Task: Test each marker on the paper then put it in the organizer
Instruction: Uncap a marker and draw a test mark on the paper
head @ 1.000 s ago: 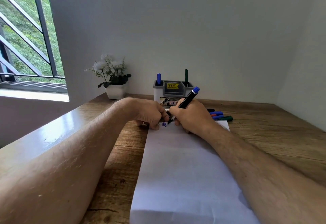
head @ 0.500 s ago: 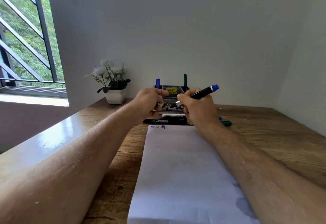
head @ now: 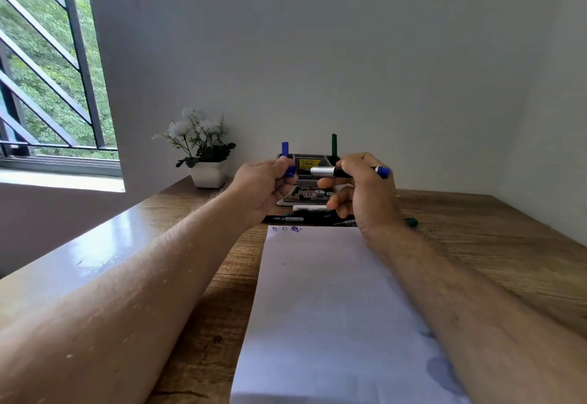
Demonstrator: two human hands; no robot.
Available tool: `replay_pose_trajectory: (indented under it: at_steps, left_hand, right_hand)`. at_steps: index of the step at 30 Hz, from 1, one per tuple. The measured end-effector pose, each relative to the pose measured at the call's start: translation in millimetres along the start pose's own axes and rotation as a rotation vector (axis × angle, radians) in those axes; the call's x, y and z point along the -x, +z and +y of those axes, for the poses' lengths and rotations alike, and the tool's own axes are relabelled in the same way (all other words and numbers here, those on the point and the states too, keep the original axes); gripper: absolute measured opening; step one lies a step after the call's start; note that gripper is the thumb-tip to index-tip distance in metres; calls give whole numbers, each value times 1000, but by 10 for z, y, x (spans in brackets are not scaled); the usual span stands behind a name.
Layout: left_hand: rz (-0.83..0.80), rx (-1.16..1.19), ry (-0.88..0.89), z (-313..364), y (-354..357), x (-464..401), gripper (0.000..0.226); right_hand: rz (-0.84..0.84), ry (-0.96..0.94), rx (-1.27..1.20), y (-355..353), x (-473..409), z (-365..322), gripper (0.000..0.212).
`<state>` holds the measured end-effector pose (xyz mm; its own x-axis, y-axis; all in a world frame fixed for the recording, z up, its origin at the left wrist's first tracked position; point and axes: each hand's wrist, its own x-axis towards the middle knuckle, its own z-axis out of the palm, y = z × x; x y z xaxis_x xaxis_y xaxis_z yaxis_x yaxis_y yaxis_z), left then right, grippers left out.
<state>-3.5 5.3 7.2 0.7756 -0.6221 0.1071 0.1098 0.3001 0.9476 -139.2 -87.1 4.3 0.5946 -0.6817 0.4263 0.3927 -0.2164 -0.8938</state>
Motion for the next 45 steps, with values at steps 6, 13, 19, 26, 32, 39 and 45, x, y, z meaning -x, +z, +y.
replay_pose_trajectory:
  at_steps: [6,13,19,26,32,39,45]
  left_hand:
    - [-37,-52,-33,-21,7,-7,22]
    - [-33,31,-33,-10,-15,-27,25]
    - [47,94,50,11,-39,-54,29]
    - [49,121,93,0,-50,-49,15]
    - [71,101,79,-37,33,-22,9]
    - [83,53,55,-85,41,-23,11]
    - [82,39,50,-110,52,-10,12]
  right_hand:
    - [-13,16,42,8,-5,14,15]
    - [7,5,134,23,-13,35,9]
    - [-20,-113,332,11,-19,61,15]
    - [-122,-322,731,4,-13,146,6]
    - [-136,-316,735,-6,-8,156,6]
    - [-110,-184,656,12,-12,186,7]
    - [-115,-119,650,4,-27,182,8]
